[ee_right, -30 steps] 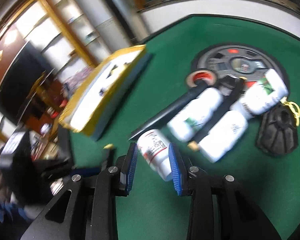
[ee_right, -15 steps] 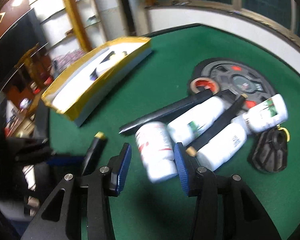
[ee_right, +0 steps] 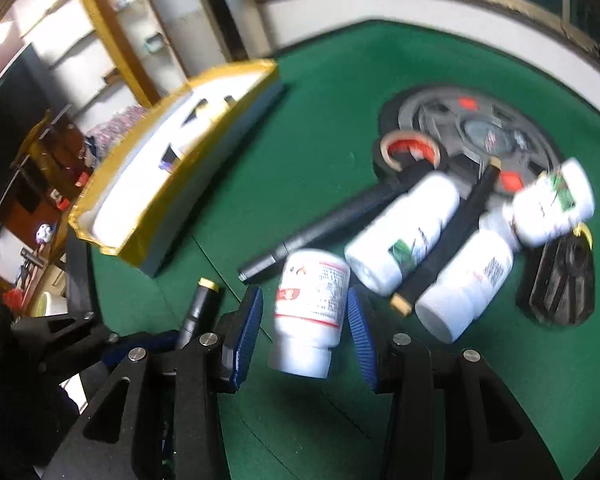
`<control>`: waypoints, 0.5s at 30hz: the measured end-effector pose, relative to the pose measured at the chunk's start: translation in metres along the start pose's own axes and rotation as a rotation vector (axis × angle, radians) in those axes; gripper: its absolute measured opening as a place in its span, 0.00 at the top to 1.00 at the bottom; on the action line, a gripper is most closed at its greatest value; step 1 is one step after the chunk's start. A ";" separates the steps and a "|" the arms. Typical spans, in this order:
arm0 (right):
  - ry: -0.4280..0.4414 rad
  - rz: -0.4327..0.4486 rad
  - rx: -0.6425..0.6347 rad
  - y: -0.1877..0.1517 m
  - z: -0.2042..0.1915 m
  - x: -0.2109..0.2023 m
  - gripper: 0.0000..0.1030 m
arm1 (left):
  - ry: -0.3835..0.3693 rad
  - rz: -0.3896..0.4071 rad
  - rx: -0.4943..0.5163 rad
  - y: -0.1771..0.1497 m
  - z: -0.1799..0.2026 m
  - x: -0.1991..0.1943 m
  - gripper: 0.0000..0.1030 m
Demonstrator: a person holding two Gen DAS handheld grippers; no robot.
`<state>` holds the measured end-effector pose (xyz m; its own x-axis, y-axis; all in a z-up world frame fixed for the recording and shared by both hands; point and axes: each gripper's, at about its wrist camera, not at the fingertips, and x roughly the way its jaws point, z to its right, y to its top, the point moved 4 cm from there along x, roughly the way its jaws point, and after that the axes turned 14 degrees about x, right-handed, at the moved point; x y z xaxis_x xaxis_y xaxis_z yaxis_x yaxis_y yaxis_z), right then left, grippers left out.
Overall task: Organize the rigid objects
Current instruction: 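Grasp the red-labelled white pill bottle with the right tool while the left holds the marker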
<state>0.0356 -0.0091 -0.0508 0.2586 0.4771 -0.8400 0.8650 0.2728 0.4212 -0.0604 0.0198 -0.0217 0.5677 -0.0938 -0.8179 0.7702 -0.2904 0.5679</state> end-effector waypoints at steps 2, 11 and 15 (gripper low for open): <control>-0.013 0.027 -0.020 -0.001 0.000 -0.002 0.64 | -0.010 -0.001 -0.016 0.000 -0.003 0.000 0.75; 0.037 0.065 0.021 -0.006 0.010 -0.017 0.69 | -0.059 0.069 -0.120 -0.004 -0.014 -0.005 0.84; 0.048 0.072 0.032 -0.005 0.012 -0.019 0.69 | -0.041 0.060 -0.102 0.000 -0.012 -0.007 0.86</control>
<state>0.0310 -0.0296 -0.0413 0.3000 0.5346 -0.7901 0.8583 0.2103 0.4681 -0.0612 0.0316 -0.0149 0.6027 -0.1474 -0.7843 0.7623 -0.1845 0.6204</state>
